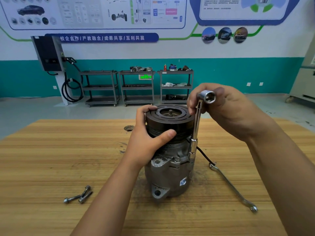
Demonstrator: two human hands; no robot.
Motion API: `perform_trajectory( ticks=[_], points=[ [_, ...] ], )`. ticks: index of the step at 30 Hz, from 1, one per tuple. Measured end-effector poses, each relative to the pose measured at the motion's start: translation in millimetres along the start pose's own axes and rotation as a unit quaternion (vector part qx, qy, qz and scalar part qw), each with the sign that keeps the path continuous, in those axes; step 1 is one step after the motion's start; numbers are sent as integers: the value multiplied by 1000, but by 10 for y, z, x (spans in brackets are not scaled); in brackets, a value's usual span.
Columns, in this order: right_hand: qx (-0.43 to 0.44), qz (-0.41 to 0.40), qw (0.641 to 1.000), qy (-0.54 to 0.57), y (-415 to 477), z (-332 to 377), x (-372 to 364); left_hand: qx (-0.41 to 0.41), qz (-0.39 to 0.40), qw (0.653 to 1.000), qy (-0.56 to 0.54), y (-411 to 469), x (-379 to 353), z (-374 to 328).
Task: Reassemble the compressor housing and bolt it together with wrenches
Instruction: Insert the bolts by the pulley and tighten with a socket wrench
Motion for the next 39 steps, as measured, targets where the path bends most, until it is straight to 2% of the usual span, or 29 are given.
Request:
perform_trajectory(
  ticks=[3,10,15,19,21,23,26,29,32,35,39],
  points=[
    [0,-35,995,-96,14,120,-14,1,-1,1000,-4,-3,5,7],
    [-34,-227,941,-247,10,238,78,-2,-4,1000,-7,-8,-1,-3],
    [-86,-309,865,-386,59,251,187,-1,-4,1000,-6,-13,-4,-9],
    [-111,-330,792,-502,59,360,178,0,-6,1000,0,-18,1,-14],
    [-105,-327,775,-531,61,416,135,0,-6,1000,0,-17,5,-15],
    [-106,-327,793,-503,50,378,151,0,-5,1000,-1,-13,1,-11],
    [-108,-323,855,-391,-17,208,229,0,-3,1000,-2,-9,-5,-6],
    [-104,-259,908,-313,-53,77,169,4,1,1000,-1,-20,-2,-10],
    [-107,-197,932,-284,-59,37,89,17,4,1000,16,-33,0,-32],
    [-114,-172,951,-228,-73,28,82,52,-3,998,24,-118,2,-2],
    [-141,-151,944,-256,-117,14,74,127,-116,985,-1,-519,142,181]
  ],
)
Point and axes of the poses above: each hand's wrist, its own y-axis towards the middle knuckle, its own x-axis out of the back of the hand, z = x × y, the point moved 9 cm from there along y, towards the middle knuckle, and after that the axes turned 5 degrees about z, right-handed, at the moved point
